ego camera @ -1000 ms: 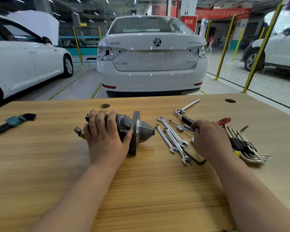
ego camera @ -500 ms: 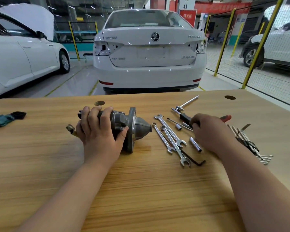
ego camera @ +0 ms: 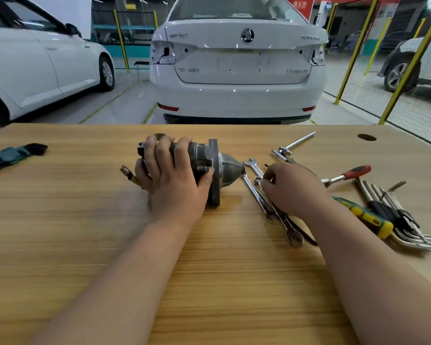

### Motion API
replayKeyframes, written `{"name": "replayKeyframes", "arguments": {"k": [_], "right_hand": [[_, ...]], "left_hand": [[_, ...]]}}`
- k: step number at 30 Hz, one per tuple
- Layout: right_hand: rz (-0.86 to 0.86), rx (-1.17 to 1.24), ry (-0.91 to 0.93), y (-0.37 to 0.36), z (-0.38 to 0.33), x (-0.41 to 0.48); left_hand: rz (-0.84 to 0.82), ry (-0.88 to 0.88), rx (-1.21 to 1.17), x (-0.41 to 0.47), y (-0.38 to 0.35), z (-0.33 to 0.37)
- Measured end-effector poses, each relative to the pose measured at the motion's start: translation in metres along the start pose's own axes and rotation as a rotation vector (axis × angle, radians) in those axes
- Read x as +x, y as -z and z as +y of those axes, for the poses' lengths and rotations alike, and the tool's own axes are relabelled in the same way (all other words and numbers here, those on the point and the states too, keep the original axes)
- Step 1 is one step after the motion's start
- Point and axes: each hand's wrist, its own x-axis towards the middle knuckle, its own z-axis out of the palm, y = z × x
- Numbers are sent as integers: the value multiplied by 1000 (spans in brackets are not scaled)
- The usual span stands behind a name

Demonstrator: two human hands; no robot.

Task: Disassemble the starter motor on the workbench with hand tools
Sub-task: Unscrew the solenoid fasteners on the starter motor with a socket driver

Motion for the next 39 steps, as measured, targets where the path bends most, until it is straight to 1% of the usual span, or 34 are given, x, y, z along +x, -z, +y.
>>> {"name": "replayKeyframes", "arguments": {"k": [2,3,5,8,9,11,15,18,20,23,26,27,31,34,39], "right_hand": [[13,39,25,-2,3,-2],[37,91,0,0,7,-2],[116,194,-93,8,18,-2],[195,247,-225,22,40,-5],[187,279,-246,26,45,-7],[119,297,-246,32,51,-14],[-35,122,-197,36,43,-23],[-173,-52,-257,34,34,-24],[-216,-134,-280,32,30,-26],[-171,-204,-267,29,24,-23],[-6,-167,-199,21,15,-7],[3,-158,-181,18,10,0],[-100,-209,-194,1,3,14],[-85,-188,-229,-2,8,17],[-107,-171,-169,0,14,13]], "left_hand": [[-19,-7,3,2,0,-1],[-34,-7,2,3,-1,-1],[-60,3,-11,6,0,-3],[-83,1,-33,8,3,-6],[-88,-1,-38,7,4,-7],[-97,-1,-41,7,6,-7],[-105,-1,-38,6,8,-5],[-101,-5,-57,5,10,-5],[-94,-7,-76,5,11,-6],[-88,-12,-94,5,12,-8],[-79,-7,-100,5,12,-8],[-75,-4,-98,5,12,-7],[-73,18,-116,4,14,-6],[-87,20,-141,4,15,-7],[-107,30,-123,2,16,-6]]}}
